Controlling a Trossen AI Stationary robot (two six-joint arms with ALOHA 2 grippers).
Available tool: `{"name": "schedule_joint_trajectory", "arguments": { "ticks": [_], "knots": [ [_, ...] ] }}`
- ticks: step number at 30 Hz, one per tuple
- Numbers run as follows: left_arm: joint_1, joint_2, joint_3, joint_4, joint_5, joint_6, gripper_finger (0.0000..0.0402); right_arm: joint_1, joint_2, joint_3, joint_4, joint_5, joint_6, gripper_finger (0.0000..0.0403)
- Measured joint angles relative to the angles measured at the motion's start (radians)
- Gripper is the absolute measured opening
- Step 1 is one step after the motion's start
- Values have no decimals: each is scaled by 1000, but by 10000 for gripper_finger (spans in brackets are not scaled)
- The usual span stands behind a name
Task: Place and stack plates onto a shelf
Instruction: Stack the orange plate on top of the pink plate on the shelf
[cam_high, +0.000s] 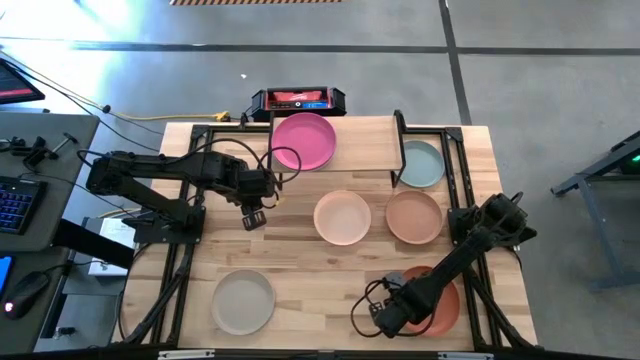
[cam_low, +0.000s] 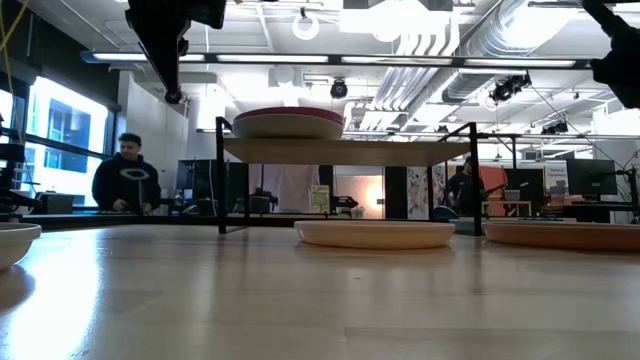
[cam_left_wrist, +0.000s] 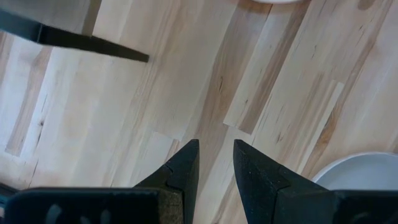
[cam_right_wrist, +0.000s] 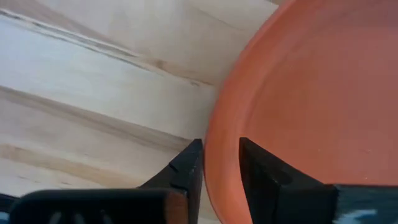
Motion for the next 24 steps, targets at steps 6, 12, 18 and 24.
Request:
{"name": "schedule_joint_trajectory", "arguments": {
  "ticks": [6, 12, 18, 24],
  "knots": [
    [0, 0, 0, 42, -2, 0, 87, 0, 0, 0, -6, 0, -5, 21],
    [0, 0, 0, 43, -2, 1, 87, 0, 0, 1, -7, -37, -10, 4],
    [0, 0, 0, 43, -2, 1, 87, 0, 0, 66, -49, -47, -31, 1],
    [0, 0, 0, 50, -2, 2, 87, 0, 0, 192, -233, -42, -68, 0]
  ]
}}
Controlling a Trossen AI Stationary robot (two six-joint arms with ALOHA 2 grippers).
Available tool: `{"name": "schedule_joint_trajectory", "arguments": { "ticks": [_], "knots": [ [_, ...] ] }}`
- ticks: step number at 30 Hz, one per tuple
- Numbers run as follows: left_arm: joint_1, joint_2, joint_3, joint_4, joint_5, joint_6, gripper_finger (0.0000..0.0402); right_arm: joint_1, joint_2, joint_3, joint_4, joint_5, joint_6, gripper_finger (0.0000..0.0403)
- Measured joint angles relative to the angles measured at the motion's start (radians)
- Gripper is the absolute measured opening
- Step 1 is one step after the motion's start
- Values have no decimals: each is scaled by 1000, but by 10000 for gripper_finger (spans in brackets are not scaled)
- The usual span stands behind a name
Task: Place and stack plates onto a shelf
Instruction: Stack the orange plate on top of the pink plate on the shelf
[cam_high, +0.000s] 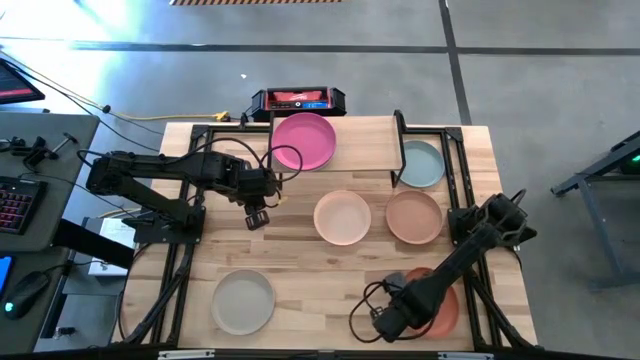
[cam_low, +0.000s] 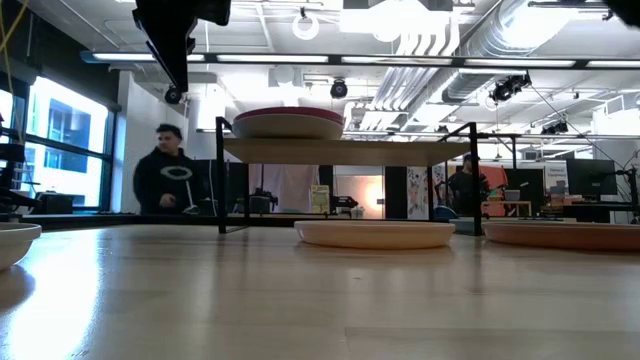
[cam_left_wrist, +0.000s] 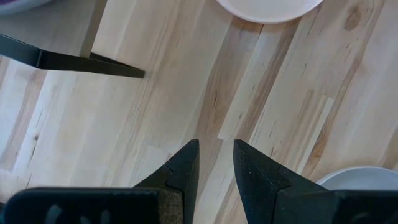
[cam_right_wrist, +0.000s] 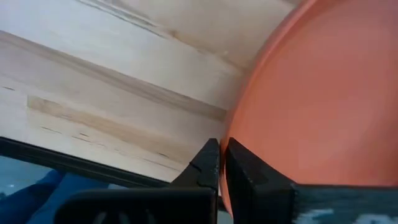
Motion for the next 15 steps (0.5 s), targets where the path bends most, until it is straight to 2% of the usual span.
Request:
{"name": "schedule_joint_trajectory", "arguments": {
  "ticks": [8, 15],
  "knots": [
    [0, 0, 0, 0, 0, 0, 87, 0, 0, 146, -249, 22, -20, 0],
    [0, 0, 0, -1, 0, 0, 87, 0, 0, 224, -346, 24, -20, 0]
  ]
}}
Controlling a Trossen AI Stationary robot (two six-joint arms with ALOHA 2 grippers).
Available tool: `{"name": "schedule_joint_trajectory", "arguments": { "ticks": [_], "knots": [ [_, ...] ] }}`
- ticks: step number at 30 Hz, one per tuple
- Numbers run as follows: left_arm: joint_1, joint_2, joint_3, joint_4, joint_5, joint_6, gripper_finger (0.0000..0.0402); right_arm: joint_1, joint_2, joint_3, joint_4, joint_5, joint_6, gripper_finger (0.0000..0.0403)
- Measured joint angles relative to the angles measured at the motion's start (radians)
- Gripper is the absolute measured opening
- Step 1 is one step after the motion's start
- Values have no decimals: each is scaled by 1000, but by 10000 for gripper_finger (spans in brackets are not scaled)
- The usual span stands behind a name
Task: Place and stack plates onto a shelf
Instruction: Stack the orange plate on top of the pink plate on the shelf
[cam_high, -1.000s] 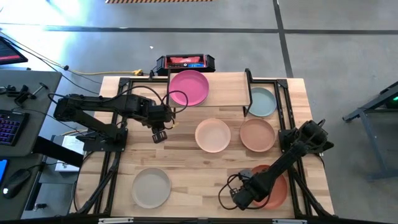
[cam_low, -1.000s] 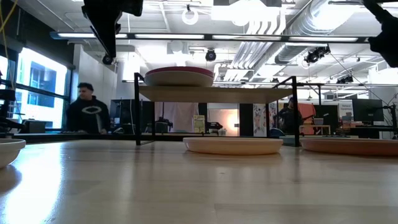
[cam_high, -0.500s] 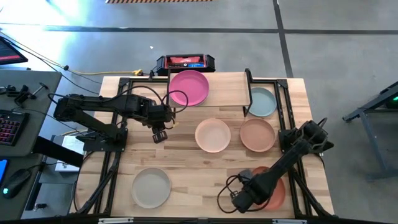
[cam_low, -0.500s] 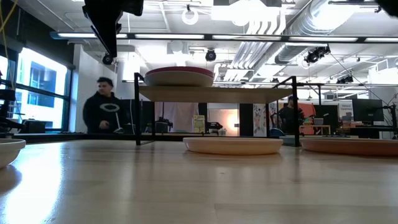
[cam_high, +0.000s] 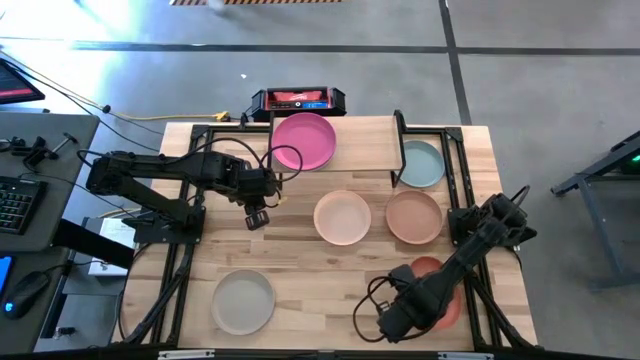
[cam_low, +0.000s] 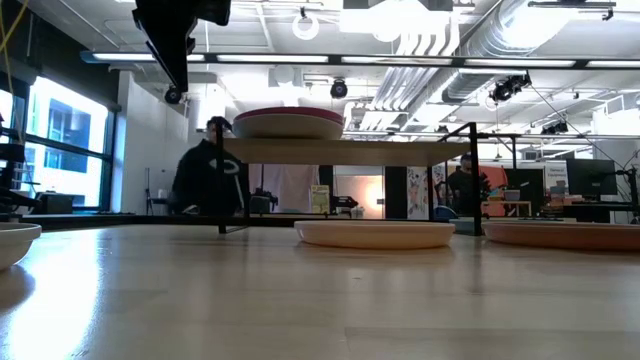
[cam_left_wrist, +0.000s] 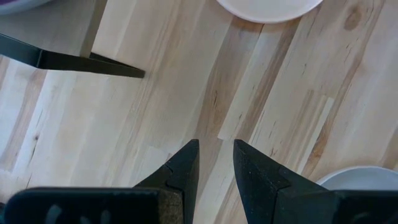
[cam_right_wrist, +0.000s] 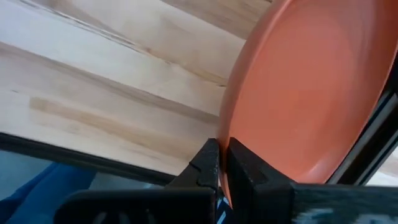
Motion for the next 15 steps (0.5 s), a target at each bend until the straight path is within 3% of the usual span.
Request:
{"name": "schedule_joint_trajectory", "arguments": {
  "ticks": [7, 15],
  "knots": [
    [0, 0, 0, 0, 0, 17, 87, 0, 0, 154, -153, 74, 1, 0],
    [0, 0, 0, 0, 0, 17, 87, -37, -40, 263, -159, 324, -85, 0]
  ]
}}
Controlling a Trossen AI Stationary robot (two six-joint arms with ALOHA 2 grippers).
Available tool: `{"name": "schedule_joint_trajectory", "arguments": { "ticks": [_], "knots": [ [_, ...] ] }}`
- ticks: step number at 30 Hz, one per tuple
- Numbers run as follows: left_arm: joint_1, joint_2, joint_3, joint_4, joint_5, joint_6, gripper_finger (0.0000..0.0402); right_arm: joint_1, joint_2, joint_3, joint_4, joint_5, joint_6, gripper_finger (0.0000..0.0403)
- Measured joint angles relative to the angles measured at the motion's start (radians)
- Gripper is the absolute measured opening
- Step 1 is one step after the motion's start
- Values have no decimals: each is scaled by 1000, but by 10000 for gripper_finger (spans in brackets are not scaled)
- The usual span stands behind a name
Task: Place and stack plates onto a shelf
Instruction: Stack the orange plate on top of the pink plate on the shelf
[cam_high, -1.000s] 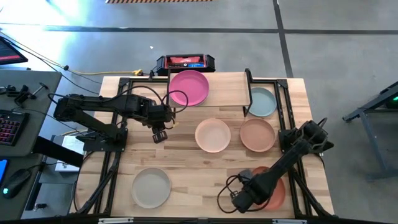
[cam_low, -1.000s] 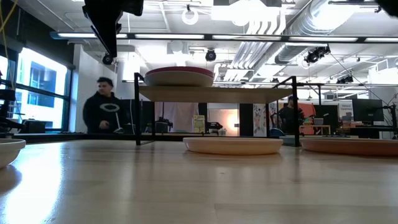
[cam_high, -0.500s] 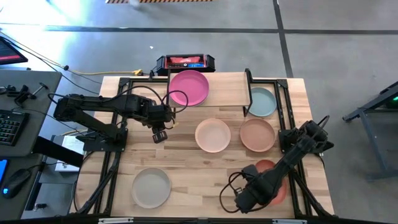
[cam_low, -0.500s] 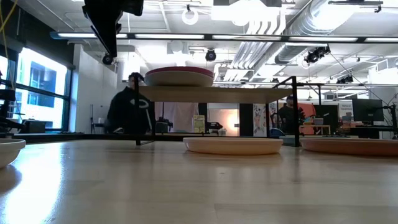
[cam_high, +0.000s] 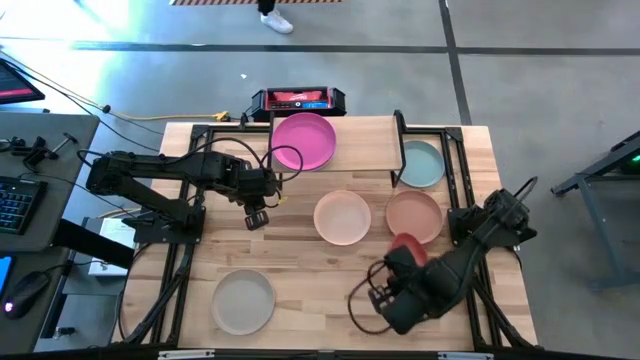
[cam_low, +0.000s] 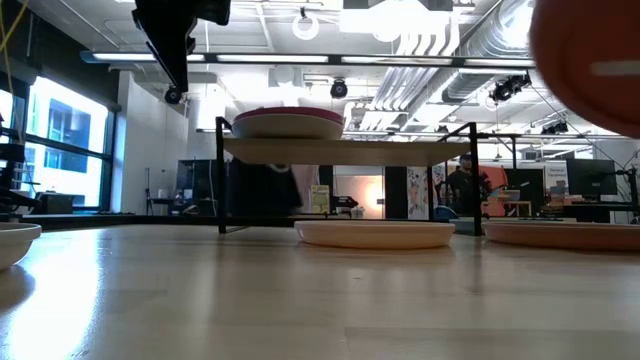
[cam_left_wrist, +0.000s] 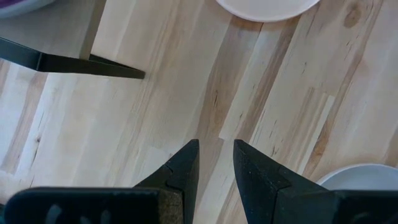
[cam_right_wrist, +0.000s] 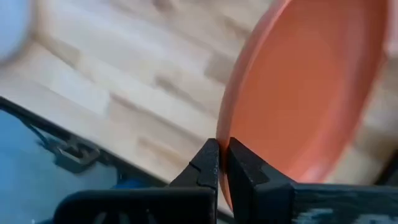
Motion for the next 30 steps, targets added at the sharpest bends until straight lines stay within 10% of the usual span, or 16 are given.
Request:
{"name": "schedule_joint_trajectory", "arguments": {
  "ticks": [30],
  "knots": [
    [124, 0, 0, -1, 0, 9, 87, -544, -215, 5, 138, 173, -1040, 0]
  ]
}}
